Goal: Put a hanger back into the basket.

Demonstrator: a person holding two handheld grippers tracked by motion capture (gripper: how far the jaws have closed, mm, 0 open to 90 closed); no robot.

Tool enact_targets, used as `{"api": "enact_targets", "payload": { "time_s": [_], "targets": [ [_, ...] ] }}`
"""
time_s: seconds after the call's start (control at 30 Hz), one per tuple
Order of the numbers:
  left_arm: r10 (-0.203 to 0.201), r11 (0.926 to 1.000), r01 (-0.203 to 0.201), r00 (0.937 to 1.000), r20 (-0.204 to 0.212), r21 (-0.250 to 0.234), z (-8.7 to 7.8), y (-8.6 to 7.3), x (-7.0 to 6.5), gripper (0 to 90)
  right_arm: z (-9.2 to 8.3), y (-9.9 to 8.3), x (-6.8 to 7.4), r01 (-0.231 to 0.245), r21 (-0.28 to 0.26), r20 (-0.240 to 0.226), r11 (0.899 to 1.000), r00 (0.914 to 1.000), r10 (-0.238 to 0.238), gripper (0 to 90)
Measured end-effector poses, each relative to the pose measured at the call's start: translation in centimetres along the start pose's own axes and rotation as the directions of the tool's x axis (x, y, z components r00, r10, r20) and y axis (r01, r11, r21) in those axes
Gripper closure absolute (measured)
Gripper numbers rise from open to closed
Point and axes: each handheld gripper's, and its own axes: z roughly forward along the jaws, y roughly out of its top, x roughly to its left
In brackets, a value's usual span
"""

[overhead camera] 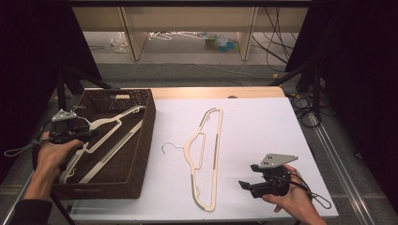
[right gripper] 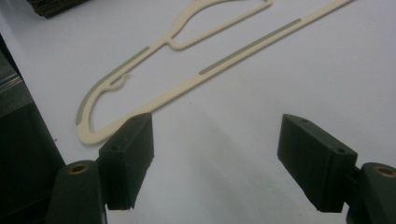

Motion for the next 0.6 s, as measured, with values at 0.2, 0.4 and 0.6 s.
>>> {"api": "enact_targets", "payload": {
  "time_s": [0.2,0.4,0.6],
  "targets": [
    [0.011,0.9921,0.000,0.9965,0.083,-0.125,-2.0,0.9,-4.9,44.4,0.1,0.1,0.2,-0.014,0.008,-0.007,1.000,0.9999,0.014,27.8],
    [0.049,0.9851,-0.020,0.9846,0.168,-0.171,-3.2,0.8,-8.8,38.6,0.4,0.0,0.1,-0.015,-0.002,0.006,1.000,0.9999,0.015,27.8],
    [0.107,0.9760,-0.056,0.9653,0.238,-0.210,-3.5,0.4,-12.9,35.1,0.6,-0.2,0.0,-0.028,-0.004,0.003,1.000,0.9996,0.028,27.8]
  ]
}}
